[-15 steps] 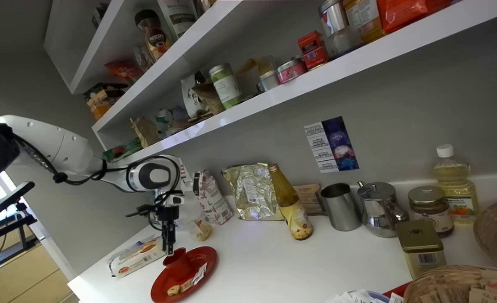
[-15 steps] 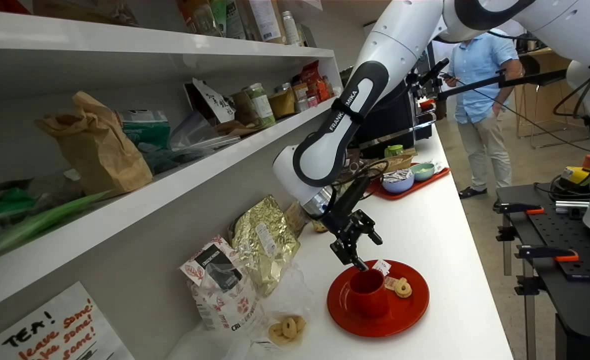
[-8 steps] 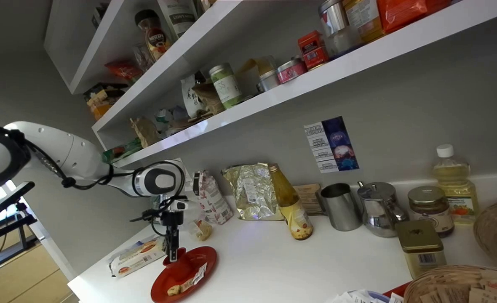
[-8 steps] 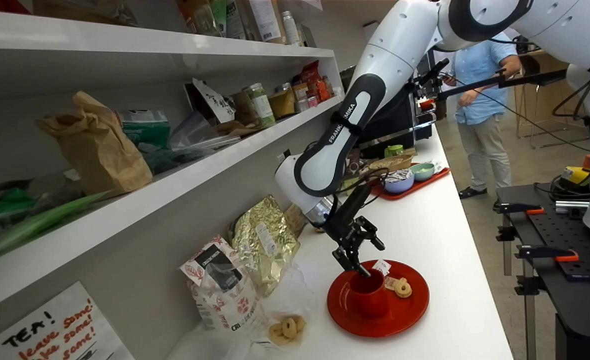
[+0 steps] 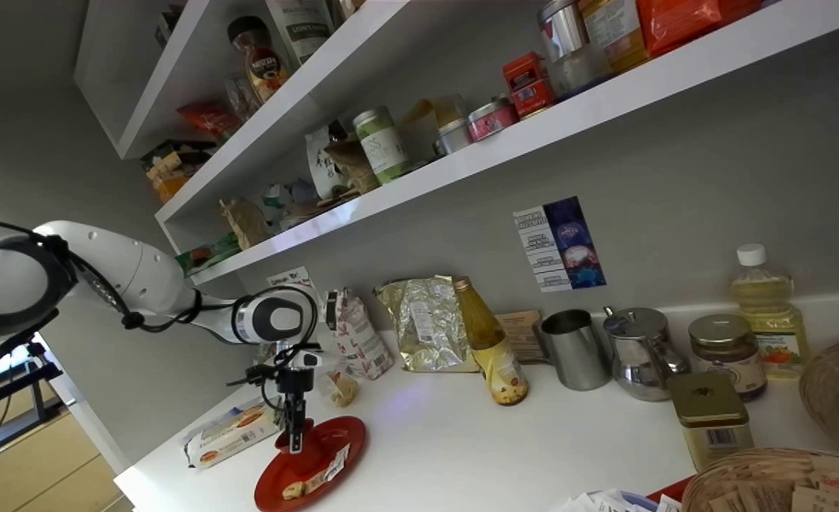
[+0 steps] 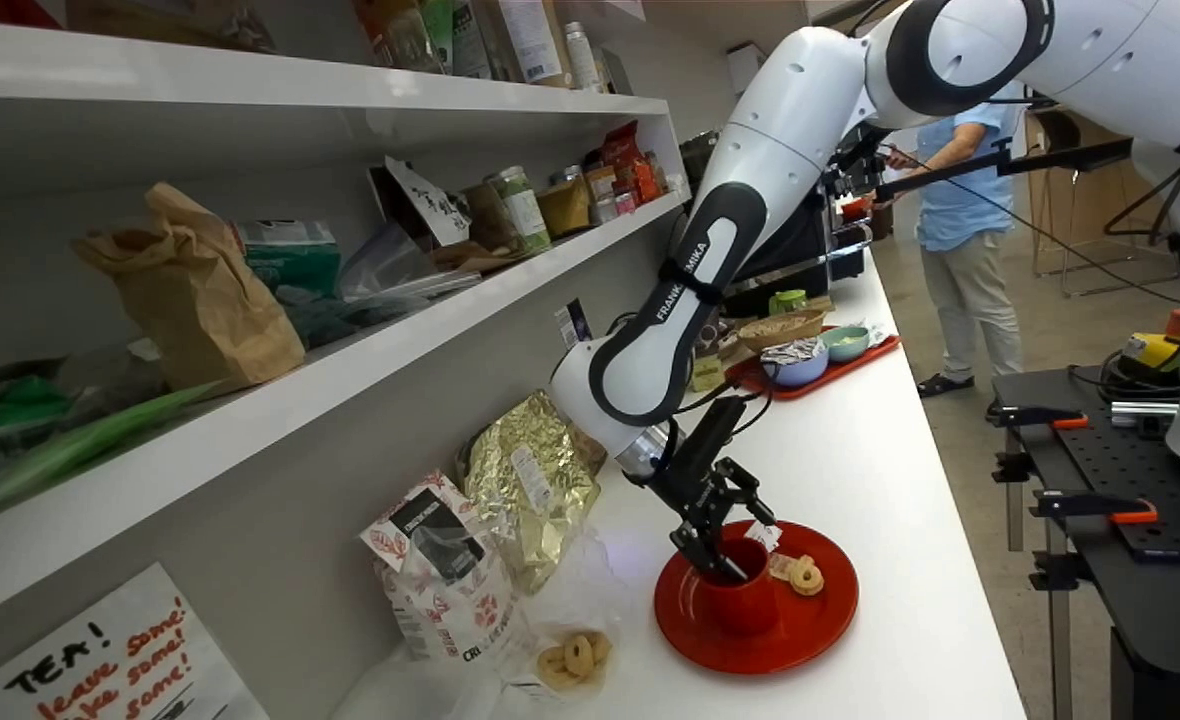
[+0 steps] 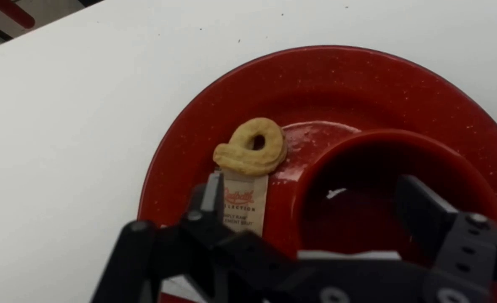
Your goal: Move the red mug off the plate and place it to the right of the plate
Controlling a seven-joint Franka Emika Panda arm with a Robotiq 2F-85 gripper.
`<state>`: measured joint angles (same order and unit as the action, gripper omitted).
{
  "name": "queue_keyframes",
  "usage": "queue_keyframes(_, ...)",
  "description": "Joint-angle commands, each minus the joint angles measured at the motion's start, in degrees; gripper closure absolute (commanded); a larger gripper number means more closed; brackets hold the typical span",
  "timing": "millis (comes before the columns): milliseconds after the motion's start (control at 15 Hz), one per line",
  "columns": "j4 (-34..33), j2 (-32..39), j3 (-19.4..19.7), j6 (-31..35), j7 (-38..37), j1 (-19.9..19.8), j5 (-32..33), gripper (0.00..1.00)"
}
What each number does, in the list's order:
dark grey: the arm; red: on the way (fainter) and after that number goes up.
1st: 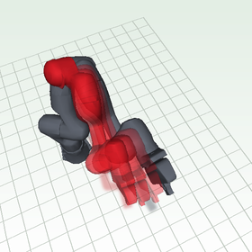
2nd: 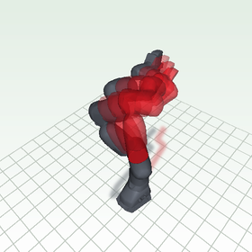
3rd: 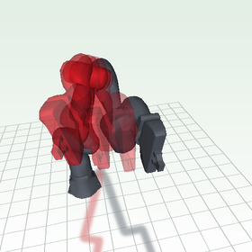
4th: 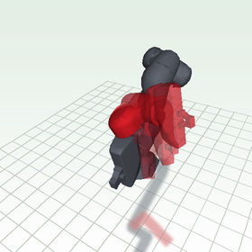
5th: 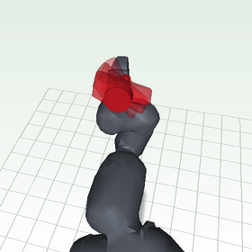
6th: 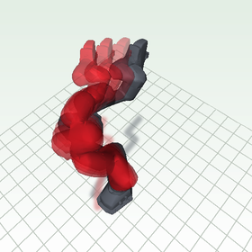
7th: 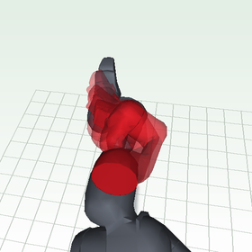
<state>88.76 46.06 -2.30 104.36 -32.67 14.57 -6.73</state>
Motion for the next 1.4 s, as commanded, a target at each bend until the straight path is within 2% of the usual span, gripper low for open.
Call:
queue_keyframes(0, -3.31, 2.95, -0.20, -1.84, -0.62, 0.76, -0.69, 0.26)
queue_keyframes(533, -3.22, 3.21, -0.13, -2.25, -0.93, 1.57, -0.39, 0.88)
queue_keyframes(667, -2.83, 2.83, -0.09, -2.08, -1.04, 1.63, -0.41, 1.00)
queue_keyframes(1333, 1.79, -4.22, 0.89, -0.50, -2.15, 0.69, -0.68, 0.98)
